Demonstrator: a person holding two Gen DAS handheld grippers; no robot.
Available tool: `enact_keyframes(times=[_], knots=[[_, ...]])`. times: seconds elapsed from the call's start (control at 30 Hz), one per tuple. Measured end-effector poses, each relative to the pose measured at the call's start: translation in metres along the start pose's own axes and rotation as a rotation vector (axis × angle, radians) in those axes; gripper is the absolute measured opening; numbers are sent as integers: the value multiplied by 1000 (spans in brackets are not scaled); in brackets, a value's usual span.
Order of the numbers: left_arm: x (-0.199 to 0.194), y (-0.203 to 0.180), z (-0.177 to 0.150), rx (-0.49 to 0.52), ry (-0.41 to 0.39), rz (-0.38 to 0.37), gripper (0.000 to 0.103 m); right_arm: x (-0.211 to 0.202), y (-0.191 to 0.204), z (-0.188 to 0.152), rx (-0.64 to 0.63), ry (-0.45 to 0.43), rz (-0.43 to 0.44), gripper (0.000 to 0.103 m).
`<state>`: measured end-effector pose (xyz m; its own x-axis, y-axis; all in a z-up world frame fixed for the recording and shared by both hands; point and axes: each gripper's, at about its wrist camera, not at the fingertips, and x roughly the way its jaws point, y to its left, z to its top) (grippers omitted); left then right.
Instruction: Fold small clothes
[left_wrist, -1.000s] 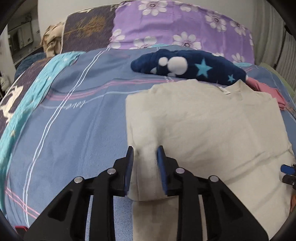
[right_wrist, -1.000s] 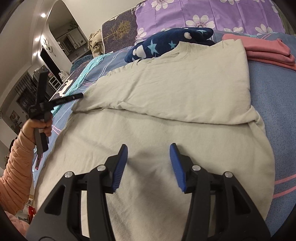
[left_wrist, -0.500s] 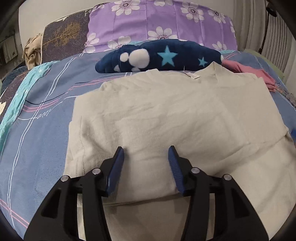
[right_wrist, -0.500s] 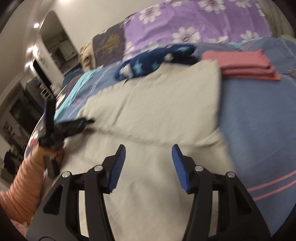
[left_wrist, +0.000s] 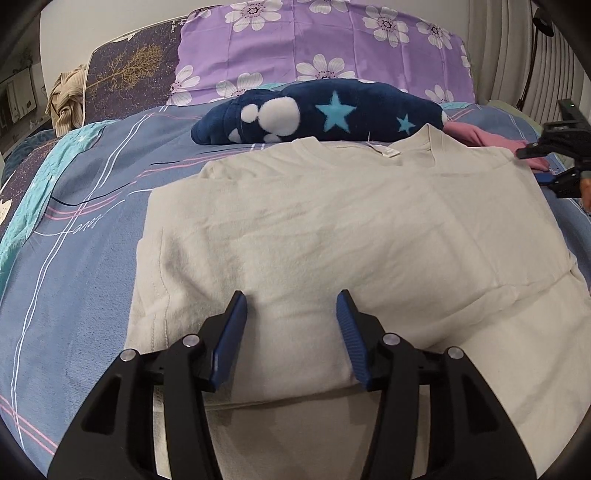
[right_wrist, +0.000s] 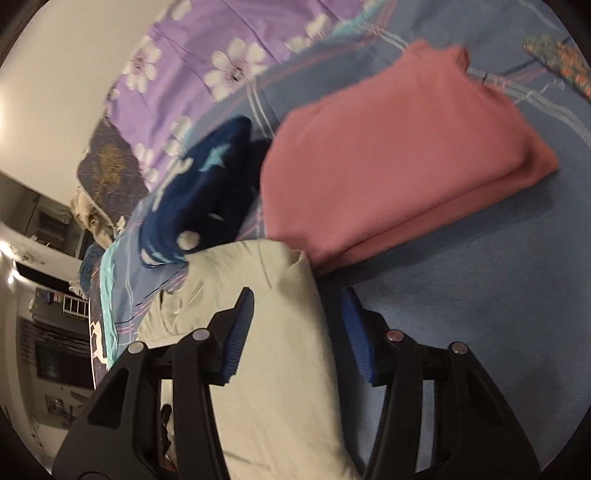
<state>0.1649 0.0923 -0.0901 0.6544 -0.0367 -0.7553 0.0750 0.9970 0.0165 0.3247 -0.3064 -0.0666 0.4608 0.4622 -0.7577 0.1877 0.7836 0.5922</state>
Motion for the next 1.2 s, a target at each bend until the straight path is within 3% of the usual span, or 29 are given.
enact_keyframes(times=[0.03,0.1,0.17,0.23,0.27,0.3,0.37,0.43,0.53,0.57,0.67,0.7,0.77,0.8,0.83,0.93,1.03,1.13,1.2], knots=[[0,0,0,-2,-1,-2,52,0,6,-1,-7,-15,4,5],[0,1,0,-4,-2,-5,52,-18,29,-12,-112,-123,-18,5],[0,1,-1,-5,-3,-5,52,-43,57,-30,-283,-294,-148,4],[0,1,-1,-3,-2,-3,52,-49,66,-41,-368,-432,-423,4],[0,0,-1,1,-2,1,52,-41,65,-42,-398,-449,-547,4],[-1,-1,-1,4,-3,5,52,-32,60,-40,-426,-426,-602,4],[-1,-1,-1,5,-4,7,53,-24,43,-40,-407,-350,-553,4],[0,-1,0,4,-4,6,53,-38,35,-48,-377,-374,-460,7],[0,-1,0,7,-4,10,53,-62,45,-81,-445,-396,-320,15],[0,-1,0,8,-4,12,53,-69,47,-97,-471,-370,-243,22],[0,-1,0,9,-5,16,54,-74,47,-141,-539,-241,-76,26],[0,-1,0,10,-5,18,54,-68,44,-156,-556,-200,-82,27],[0,-2,0,13,-4,22,54,-38,25,-176,-569,-109,-244,26],[0,-2,0,13,-3,23,55,-28,15,-179,-562,-100,-278,21],[0,-2,-1,13,-3,23,55,-30,7,-184,-569,-154,-240,19],[-2,1,0,-4,-12,4,57,-45,16,-194,-564,-184,-276,21],[-24,16,-9,-71,-38,-26,64,-70,13,-208,-545,-219,-225,35],[-60,31,-35,-77,-77,-88,69,-93,-5,-222,-558,-231,-200,41],[-77,39,-57,-56,-57,-101,75,-102,-26,-228,-514,-212,-183,41]])
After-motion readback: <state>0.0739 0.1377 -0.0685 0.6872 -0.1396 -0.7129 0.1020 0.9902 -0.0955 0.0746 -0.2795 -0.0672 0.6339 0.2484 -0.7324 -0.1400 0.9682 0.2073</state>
